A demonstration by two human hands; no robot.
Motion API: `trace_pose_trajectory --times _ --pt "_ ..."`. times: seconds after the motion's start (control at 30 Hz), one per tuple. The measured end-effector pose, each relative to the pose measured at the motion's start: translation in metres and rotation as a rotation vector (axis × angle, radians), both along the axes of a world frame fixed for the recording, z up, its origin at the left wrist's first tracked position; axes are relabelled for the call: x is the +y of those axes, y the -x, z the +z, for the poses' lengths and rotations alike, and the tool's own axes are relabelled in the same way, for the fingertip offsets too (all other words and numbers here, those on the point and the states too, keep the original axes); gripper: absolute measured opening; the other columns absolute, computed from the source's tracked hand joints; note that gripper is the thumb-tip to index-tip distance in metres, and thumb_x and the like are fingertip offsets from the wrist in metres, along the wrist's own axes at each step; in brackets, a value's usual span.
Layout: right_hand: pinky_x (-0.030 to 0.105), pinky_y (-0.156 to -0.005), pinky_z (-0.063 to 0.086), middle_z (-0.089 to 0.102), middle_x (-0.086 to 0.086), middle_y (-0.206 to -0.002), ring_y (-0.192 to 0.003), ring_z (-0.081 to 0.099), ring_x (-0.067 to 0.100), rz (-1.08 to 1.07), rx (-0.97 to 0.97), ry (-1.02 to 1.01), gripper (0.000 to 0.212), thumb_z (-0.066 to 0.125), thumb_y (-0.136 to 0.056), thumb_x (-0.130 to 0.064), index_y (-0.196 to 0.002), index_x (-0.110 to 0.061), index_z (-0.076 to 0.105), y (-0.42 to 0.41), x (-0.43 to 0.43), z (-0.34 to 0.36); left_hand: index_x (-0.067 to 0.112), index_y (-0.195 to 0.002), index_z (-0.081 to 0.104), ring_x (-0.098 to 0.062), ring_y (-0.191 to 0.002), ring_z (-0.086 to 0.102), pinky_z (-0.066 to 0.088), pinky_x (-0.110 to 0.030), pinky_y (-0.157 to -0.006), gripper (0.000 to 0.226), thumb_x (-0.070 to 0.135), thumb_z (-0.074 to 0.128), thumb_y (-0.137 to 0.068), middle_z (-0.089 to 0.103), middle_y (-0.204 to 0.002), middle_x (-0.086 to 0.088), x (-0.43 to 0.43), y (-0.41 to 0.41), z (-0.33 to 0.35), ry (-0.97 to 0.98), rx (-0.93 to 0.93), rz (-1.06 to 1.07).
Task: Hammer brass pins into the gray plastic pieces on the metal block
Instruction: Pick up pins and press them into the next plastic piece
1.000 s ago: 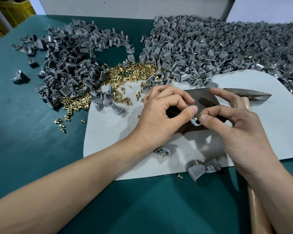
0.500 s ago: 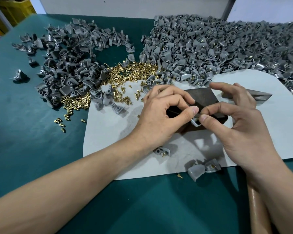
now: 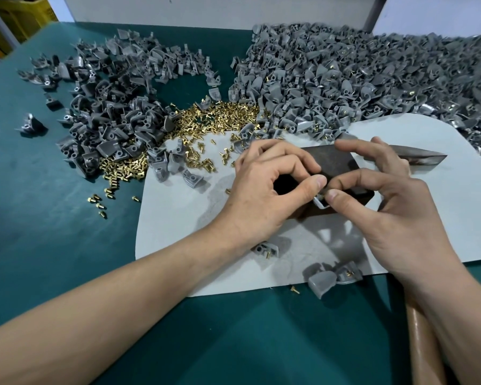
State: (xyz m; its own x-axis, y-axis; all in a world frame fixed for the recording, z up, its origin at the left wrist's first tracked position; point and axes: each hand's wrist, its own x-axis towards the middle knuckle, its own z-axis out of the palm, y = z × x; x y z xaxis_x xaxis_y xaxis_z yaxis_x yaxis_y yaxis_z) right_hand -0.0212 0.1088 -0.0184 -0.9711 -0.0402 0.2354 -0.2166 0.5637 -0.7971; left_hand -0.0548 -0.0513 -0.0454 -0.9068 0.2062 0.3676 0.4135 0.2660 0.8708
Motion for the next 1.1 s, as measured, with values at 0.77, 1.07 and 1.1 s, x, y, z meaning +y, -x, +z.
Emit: trace_pose_trajectory --times 0.77,1.07,1.1 --pt "0.036 -0.112 0.028 0.061 -0.021 -0.12 -0.122 0.046 -0.006 0.024 -0.077 0.218 0.016 0.064 -0.072 -0.027 -0.079 -0.037 0.075 0.0019 0.0058 -0.0078 0.028 -0.067 0.058 -0.011 -0.108 0.044 0.03 -0.047 -0.102 0.024 0.018 0.071 -0.084 0.06 -0.091 0.02 -0.0018 -0.0016 0.0019 -0.004 -0.021 -0.013" --pt "0.027 -0.1 0.034 0.062 -0.022 -0.117 -0.116 0.051 -0.007 0.008 -0.09 0.205 0.005 0.07 -0.069 -0.033 -0.073 -0.035 0.073 0.0021 0.0055 -0.0101 0.023 -0.068 0.061 -0.012 -0.107 0.045 0.03 -0.048 -0.102 0.018 0.021 0.07 -0.083 0.061 -0.092 0.018 -0.0014 -0.0018 0.0008 0.002 -0.01 -0.013" --pt "0.029 -0.103 0.034 0.063 -0.02 -0.117 -0.116 0.051 -0.006 0.006 -0.084 0.214 0.005 0.072 -0.07 -0.031 -0.074 -0.033 0.074 0.0023 0.0065 -0.0097 0.023 -0.068 0.061 -0.012 -0.107 0.045 0.03 -0.048 -0.101 0.017 0.022 0.069 -0.083 0.061 -0.092 0.018 -0.0015 -0.0016 0.0005 0.002 -0.01 -0.012"
